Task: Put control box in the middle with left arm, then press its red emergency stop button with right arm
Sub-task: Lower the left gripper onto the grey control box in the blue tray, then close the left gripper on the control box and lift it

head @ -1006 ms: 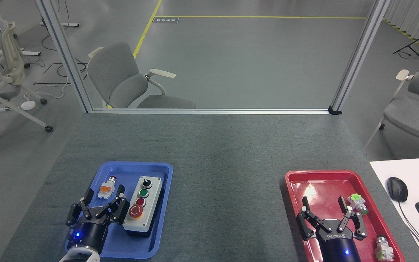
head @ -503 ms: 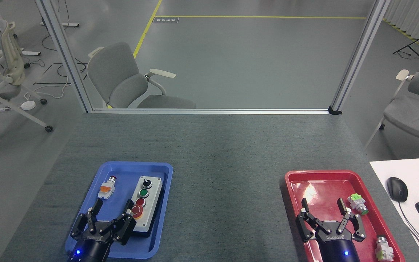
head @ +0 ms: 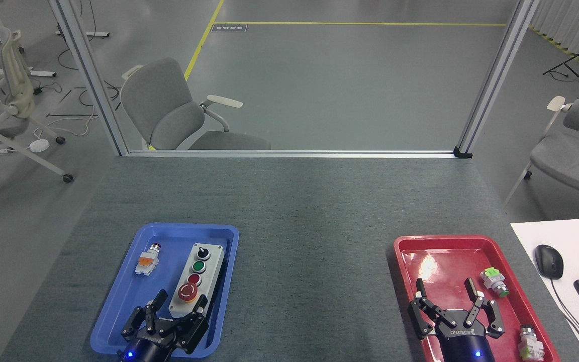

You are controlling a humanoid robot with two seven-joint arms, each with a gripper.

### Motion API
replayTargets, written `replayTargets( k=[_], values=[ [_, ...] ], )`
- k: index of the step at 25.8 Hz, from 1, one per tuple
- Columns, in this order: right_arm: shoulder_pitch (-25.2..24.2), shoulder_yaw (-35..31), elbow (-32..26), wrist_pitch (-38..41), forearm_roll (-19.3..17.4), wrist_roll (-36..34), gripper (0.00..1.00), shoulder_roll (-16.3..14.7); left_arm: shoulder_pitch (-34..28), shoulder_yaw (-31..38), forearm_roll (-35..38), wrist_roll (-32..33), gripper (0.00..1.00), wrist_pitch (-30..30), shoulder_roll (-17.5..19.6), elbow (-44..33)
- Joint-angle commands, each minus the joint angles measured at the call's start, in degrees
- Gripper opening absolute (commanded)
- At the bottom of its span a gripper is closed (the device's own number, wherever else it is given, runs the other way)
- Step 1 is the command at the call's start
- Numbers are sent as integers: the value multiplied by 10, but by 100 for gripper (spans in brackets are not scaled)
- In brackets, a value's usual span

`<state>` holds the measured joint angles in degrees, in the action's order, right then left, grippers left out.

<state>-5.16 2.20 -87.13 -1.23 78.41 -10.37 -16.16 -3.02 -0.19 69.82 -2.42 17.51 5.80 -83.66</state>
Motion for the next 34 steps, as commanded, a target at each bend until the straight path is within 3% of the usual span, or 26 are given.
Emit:
replayTargets(
  k=[1, 19, 34],
  values=[
    [-6, -6, 2, 19, 0, 0, 95, 5, 26, -4, 1, 3, 99, -9, 4, 48],
    [-6, -5, 6, 20, 9, 4, 96, 27, 16, -4, 1, 2, 99, -3, 0, 57],
    [-6, -6, 7, 19, 10, 4, 96, 27, 68, -5, 0, -1, 99, -5, -2, 146]
  ],
)
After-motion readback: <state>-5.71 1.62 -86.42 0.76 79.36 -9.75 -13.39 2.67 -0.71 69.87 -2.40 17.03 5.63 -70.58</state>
